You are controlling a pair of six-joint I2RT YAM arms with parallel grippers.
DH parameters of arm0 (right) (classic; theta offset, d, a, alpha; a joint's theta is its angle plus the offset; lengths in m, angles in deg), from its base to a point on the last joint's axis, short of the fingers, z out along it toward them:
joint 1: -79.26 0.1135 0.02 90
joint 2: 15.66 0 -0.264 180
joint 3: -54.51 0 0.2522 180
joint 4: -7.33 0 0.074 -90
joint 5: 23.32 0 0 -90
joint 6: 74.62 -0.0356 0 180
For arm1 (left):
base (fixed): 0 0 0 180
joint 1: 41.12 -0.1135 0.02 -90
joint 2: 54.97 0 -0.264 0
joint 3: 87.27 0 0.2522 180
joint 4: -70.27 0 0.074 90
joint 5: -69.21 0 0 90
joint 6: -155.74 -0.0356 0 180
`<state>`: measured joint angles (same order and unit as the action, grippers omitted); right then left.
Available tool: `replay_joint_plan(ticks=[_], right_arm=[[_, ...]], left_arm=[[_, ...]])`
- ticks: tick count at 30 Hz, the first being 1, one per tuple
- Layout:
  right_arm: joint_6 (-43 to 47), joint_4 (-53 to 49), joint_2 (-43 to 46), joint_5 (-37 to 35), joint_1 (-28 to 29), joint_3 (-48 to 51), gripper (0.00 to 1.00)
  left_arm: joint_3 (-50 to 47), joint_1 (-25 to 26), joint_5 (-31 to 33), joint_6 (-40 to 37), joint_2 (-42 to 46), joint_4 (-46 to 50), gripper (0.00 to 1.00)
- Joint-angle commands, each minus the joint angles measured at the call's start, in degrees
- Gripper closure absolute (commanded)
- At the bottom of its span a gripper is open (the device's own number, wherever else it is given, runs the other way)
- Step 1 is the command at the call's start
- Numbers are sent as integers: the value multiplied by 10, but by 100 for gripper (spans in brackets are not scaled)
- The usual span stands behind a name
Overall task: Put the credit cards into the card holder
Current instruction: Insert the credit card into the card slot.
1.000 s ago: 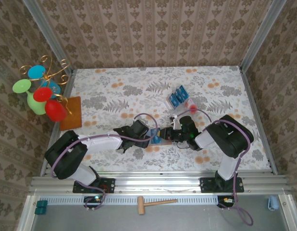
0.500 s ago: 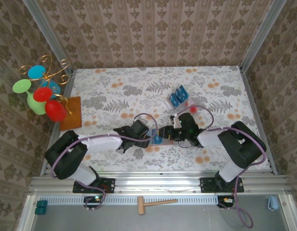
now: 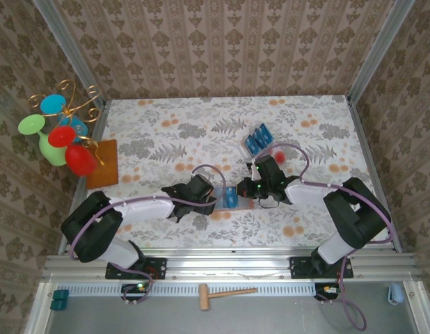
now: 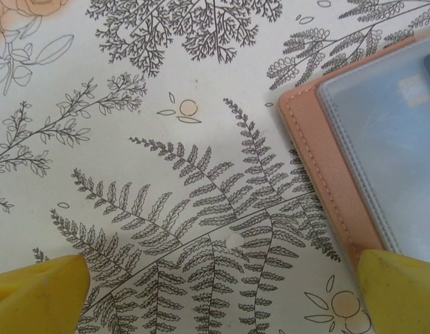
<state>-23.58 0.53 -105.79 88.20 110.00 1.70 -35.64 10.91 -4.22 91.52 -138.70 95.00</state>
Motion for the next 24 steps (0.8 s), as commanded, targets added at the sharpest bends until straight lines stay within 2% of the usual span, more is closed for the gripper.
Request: replay_joint_plan(ticks=[1,24], right_arm=[[13,-60,-12,-32,6,-19,100],[17,-90,-58,-43,30,-65,100]], left_arm=[[-12,-4,5,8,12,-1,0],[-21,-6,-1,11,7,-15,0]])
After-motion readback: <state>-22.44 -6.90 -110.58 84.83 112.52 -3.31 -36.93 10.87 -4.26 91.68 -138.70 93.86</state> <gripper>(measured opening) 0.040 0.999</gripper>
